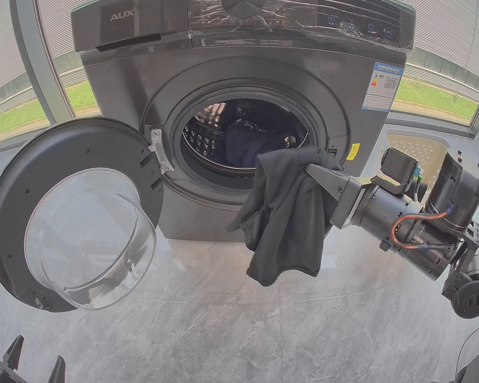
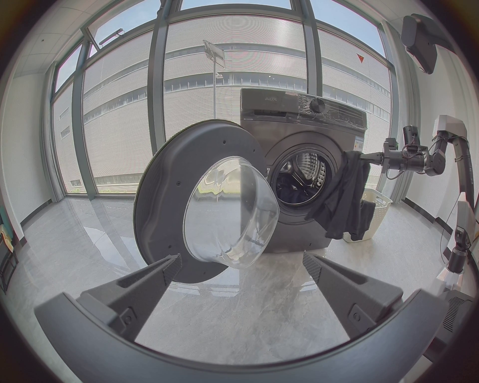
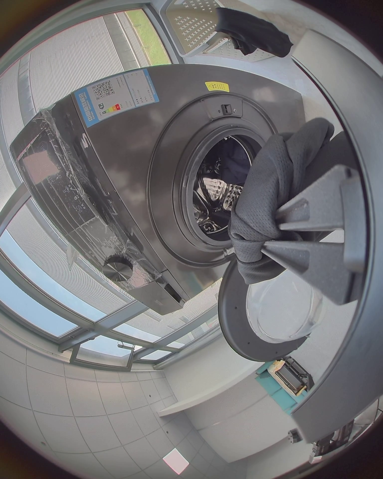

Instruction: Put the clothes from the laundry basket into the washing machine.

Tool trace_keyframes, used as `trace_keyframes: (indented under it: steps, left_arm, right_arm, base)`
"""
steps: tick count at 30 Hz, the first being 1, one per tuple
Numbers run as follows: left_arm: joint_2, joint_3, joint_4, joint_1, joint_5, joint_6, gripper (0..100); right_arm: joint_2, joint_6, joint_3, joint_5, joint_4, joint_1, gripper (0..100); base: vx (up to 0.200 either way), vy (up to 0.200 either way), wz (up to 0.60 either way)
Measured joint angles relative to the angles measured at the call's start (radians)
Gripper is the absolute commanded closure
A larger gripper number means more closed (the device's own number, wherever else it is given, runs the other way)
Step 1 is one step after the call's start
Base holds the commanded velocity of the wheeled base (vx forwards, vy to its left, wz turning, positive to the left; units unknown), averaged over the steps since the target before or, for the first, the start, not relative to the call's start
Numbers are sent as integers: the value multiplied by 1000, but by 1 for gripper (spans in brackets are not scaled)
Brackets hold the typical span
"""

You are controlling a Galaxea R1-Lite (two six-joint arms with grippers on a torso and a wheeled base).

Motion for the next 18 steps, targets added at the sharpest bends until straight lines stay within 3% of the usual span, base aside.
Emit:
trace_keyframes:
  steps: [4,10,14,18]
  left_arm:
    - [0,0,-1,1,-2,-6,0]
    - [0,0,-6,1,-2,-7,0]
    - [0,-24,-62,3,-3,-48,0]
    - [18,-101,-85,6,-41,-56,0]
  right_arm:
    - [32,4,-46,-29,-1,1,100]
    - [80,15,-96,-34,-6,-6,100]
    - [102,15,-111,-30,-29,-8,100]
    - [122,15,-121,-30,-57,-6,100]
  base:
    - [0,0,0]
    - [0,0,0]
    - [0,0,0]
    - [0,0,0]
